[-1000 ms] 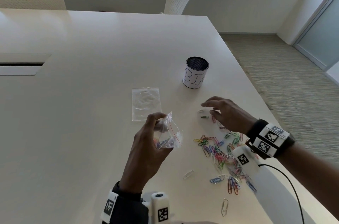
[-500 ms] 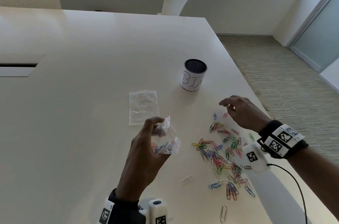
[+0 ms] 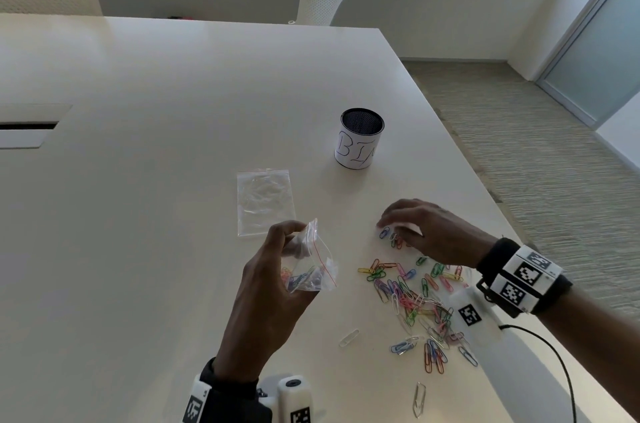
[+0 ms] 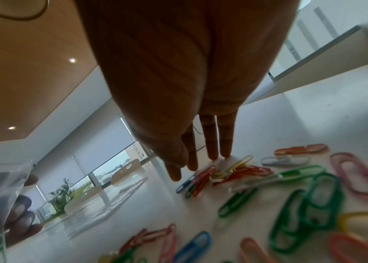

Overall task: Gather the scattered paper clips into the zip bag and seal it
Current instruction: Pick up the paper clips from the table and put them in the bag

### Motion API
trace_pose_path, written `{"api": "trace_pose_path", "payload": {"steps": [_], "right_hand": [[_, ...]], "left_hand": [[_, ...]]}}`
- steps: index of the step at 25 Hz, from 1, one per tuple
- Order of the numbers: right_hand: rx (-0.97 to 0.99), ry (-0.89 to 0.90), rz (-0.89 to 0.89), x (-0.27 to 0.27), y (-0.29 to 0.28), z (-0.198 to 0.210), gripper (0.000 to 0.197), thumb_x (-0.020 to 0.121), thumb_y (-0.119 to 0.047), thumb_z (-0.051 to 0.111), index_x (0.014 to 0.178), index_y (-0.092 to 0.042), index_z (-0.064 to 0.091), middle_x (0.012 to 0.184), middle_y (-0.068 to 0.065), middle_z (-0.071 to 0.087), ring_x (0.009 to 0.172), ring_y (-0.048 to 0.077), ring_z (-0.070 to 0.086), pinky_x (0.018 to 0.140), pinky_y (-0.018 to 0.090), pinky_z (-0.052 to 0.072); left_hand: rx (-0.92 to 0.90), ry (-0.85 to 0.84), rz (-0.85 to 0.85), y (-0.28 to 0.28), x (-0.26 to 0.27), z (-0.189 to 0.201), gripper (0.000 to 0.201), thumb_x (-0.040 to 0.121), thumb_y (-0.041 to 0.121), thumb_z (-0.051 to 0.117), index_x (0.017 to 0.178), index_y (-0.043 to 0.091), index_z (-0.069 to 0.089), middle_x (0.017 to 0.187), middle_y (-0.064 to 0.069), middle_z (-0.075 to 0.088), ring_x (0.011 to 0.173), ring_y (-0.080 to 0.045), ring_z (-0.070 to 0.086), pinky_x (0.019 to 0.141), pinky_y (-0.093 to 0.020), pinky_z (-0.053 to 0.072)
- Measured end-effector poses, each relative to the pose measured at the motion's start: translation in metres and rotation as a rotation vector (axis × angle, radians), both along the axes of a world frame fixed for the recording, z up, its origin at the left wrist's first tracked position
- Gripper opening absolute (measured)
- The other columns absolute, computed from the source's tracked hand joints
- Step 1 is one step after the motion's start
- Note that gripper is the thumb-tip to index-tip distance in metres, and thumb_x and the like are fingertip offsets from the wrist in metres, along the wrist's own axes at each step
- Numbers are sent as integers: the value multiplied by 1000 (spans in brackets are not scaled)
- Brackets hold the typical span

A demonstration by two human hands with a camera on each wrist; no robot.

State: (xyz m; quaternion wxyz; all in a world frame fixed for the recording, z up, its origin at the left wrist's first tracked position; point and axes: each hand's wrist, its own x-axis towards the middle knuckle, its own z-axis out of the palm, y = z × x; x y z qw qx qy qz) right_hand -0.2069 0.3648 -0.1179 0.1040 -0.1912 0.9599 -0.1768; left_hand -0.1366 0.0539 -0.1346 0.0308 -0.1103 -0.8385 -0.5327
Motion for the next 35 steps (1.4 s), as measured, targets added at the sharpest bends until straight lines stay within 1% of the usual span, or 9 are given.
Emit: {"api": "trace_pose_path", "payload": {"steps": [3, 6, 9, 11, 18, 21, 26, 30, 35], "right_hand": [[62, -40, 99, 6, 7, 2, 29, 104, -12, 56, 122, -26, 74, 131, -13, 63, 119, 3, 56, 105, 25, 48], [65, -78, 41, 14, 20, 14, 24, 102, -33, 60, 124, -31, 70, 129, -15, 61, 112, 4, 62, 97, 31, 56], [274, -109, -7, 17, 31, 17, 72, 84, -68, 67, 148, -45, 46, 140, -20, 46, 122, 5, 53, 100, 25, 48], [343, -159, 0, 21, 29, 14, 90, 75, -73, 73, 153, -50, 36, 134, -22, 36, 121, 4, 46, 100, 23, 41], [52, -17, -42, 42, -6, -5, 29, 88, -33, 80, 116, -27, 74, 117, -10, 63, 88, 2, 64, 76, 11, 52], [56, 33, -36, 46, -14, -12, 8, 94, -23, 76, 102, -23, 77, 109, -9, 67, 81, 3, 65, 65, 4, 42], [34, 48, -46, 42, -15, -11, 14, 96, -8, 70, 97, -16, 81, 102, -2, 72, 80, 8, 70, 71, 13, 56], [-261, -66, -214, 42, -14, 7, 13, 86, -7, 81, 89, -19, 84, 87, -5, 80, 77, 7, 76, 79, 31, 65], [-663, -194, -265, 55, -53, 50, 14, 85, -3, 82, 95, -12, 82, 89, 2, 83, 87, 15, 81, 86, 28, 64]], "left_hand": [[-2, 6, 6, -1, 0, 0, 67, 79, 20, 89, 128, 43, 50, 104, 16, 68, 100, -1, 67, 71, -9, 54], [2, 11, 15, -1, 0, -1, 66, 78, 21, 89, 127, 44, 50, 104, 14, 69, 100, -3, 67, 71, -7, 52], [2, 9, 8, 0, 0, -1, 65, 78, 26, 88, 128, 40, 51, 105, 13, 70, 99, -4, 67, 71, -7, 52], [1, 10, -1, 1, 0, -1, 64, 78, 23, 88, 128, 40, 51, 105, 12, 69, 100, -3, 66, 71, -8, 52], [-1, 16, -4, 3, 0, 0, 62, 79, 25, 87, 128, 37, 53, 105, 13, 69, 97, -3, 65, 71, -10, 53], [-8, 11, -4, 3, 1, 0, 62, 79, 25, 88, 128, 38, 52, 105, 13, 69, 99, -4, 66, 71, -12, 55], [7, 14, 0, 3, 2, 2, 62, 79, 24, 88, 127, 40, 52, 104, 14, 68, 99, -4, 66, 70, -11, 55], [14, 5, 5, 2, 3, 2, 64, 78, 19, 88, 128, 38, 53, 104, 16, 68, 98, -3, 66, 70, -10, 54], [-1, 24, -2, 4, 4, 3, 64, 79, 18, 88, 127, 40, 51, 106, 19, 67, 99, -2, 65, 68, -12, 56]]}}
